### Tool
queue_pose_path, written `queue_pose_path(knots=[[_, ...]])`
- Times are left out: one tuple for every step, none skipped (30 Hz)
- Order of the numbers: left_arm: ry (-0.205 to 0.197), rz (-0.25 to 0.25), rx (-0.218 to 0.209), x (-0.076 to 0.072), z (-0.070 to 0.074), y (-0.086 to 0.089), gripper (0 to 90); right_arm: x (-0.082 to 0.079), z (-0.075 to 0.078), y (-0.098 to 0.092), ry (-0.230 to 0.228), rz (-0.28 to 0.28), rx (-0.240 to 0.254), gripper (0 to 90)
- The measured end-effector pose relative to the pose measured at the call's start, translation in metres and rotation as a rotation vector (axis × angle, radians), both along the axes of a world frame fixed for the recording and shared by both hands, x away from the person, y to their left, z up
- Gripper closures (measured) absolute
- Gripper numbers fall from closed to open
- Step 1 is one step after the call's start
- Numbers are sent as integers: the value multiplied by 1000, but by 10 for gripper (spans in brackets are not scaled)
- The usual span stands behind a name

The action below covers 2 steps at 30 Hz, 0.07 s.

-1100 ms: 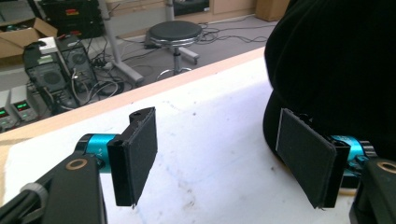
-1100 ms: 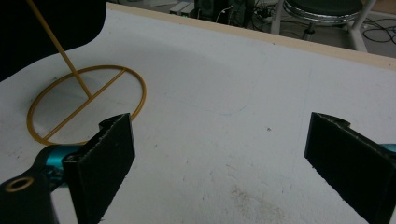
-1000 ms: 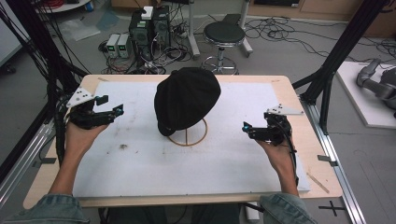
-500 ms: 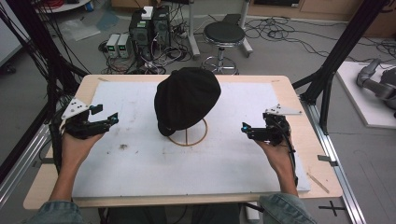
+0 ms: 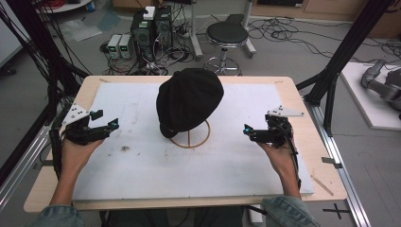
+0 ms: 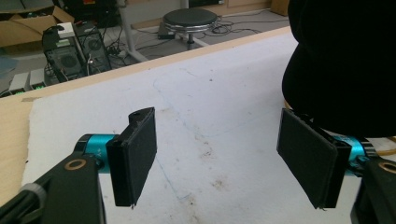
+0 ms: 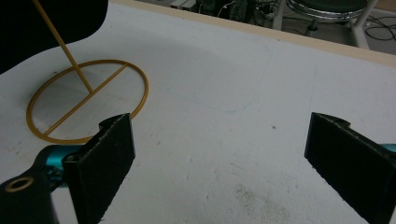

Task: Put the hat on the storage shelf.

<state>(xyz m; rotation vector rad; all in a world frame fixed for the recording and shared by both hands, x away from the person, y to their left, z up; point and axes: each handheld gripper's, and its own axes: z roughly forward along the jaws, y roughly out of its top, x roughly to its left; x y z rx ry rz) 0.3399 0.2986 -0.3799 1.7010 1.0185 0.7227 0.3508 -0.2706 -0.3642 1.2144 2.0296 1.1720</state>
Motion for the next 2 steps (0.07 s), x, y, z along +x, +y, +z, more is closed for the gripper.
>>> queue_pose_path(knots=[[-1,0,-1,0,0,0,289,0,0,0,3,-1,3,82],[-1,0,-1,0,0,0,289,0,0,0,3,-2,2,82]])
